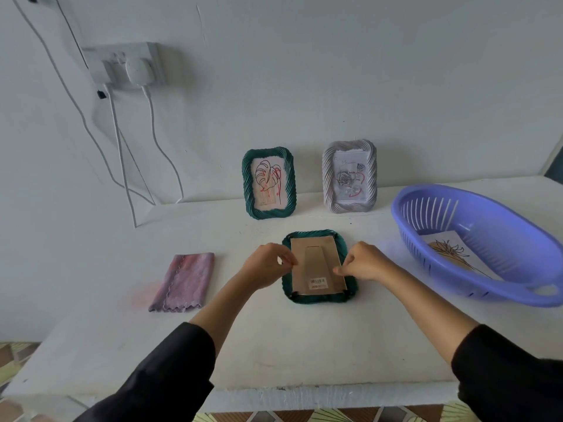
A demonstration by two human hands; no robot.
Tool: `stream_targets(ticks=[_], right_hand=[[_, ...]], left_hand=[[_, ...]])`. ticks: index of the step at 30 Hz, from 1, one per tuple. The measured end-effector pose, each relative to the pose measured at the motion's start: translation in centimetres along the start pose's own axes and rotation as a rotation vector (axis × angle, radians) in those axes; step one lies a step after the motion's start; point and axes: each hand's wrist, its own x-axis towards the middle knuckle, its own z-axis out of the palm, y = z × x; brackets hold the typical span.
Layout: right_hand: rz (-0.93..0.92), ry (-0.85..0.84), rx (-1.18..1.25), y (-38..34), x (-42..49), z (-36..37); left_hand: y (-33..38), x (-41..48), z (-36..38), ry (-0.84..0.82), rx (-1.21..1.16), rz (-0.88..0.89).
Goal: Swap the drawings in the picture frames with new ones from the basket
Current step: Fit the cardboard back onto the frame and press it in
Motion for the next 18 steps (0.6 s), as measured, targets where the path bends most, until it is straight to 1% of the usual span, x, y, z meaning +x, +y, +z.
stream_targets(ticks=[3,5,8,11,15,18], right_hand=[[0.048,0.114,0.043,-0.6,1.7,-1.1],[0.010,0.164,0.065,-1.1,2.9,-1.6],[-0.067,0.161,0.079,-1.6,4.3,-1.4],[-0.112,0.148,0.054,-1.7,5.7,-0.6],[-0.106,0.196,0.016,-1.6,6.9,0.0],[-0.092,0.197,-0.008,-1.4,7.6,0.0]], left_hand=[[-0.3,1.4,-0.2,0.077,-0.007,-0.016],[-0.6,2.4,0.2,0.095,-0.016,-0.064],[-1.5,4.1,1.2,0.084,0.003,-0.142],[-2.0,5.4,1.9,0.089,0.004,-0.178],[-2.4,6.6,2.2,0.095,-0.027,-0.172],[-2.7,7.1,2.3,0.099,-0.037,-0.164]])
